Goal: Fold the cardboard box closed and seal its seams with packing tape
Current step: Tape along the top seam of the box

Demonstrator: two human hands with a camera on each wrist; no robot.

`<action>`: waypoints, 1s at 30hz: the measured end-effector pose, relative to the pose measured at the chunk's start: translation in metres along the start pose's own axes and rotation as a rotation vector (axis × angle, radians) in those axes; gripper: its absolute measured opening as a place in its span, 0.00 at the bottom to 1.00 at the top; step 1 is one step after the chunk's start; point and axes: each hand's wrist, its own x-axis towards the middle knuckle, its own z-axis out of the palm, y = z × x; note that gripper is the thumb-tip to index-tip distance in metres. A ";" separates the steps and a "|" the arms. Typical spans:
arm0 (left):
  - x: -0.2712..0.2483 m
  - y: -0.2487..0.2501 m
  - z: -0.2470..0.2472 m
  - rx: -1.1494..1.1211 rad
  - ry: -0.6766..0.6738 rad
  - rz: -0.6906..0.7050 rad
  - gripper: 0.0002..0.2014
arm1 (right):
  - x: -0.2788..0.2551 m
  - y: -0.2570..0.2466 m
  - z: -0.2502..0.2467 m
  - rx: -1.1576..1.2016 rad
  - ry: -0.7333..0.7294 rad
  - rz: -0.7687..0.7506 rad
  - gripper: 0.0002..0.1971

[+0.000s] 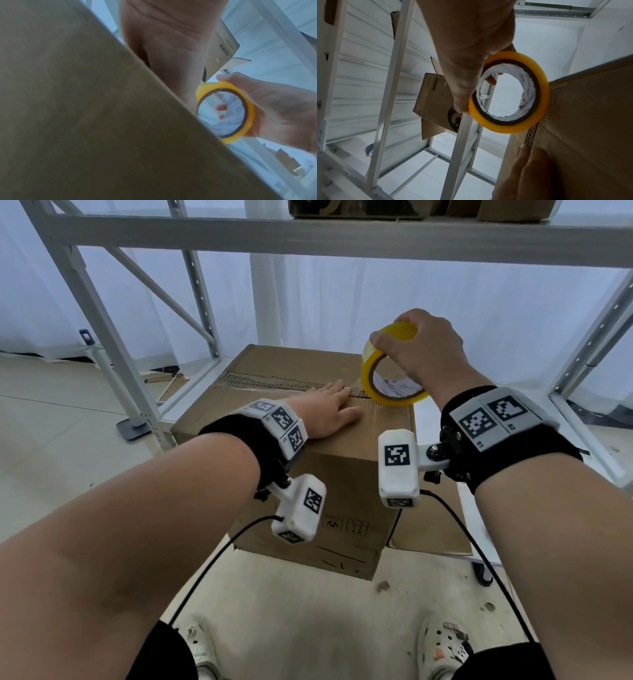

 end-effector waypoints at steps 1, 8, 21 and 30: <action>-0.001 -0.004 -0.001 0.007 0.000 0.016 0.33 | 0.000 0.000 0.000 -0.005 0.004 0.001 0.34; 0.001 -0.024 -0.005 -0.006 -0.029 0.061 0.30 | -0.004 -0.001 0.000 -0.046 0.047 0.041 0.36; -0.013 -0.057 -0.003 -0.019 0.053 -0.286 0.40 | -0.010 -0.008 0.000 -0.054 0.001 0.043 0.33; 0.011 0.001 0.002 0.011 0.005 0.039 0.37 | 0.001 0.015 -0.009 0.259 0.040 0.047 0.33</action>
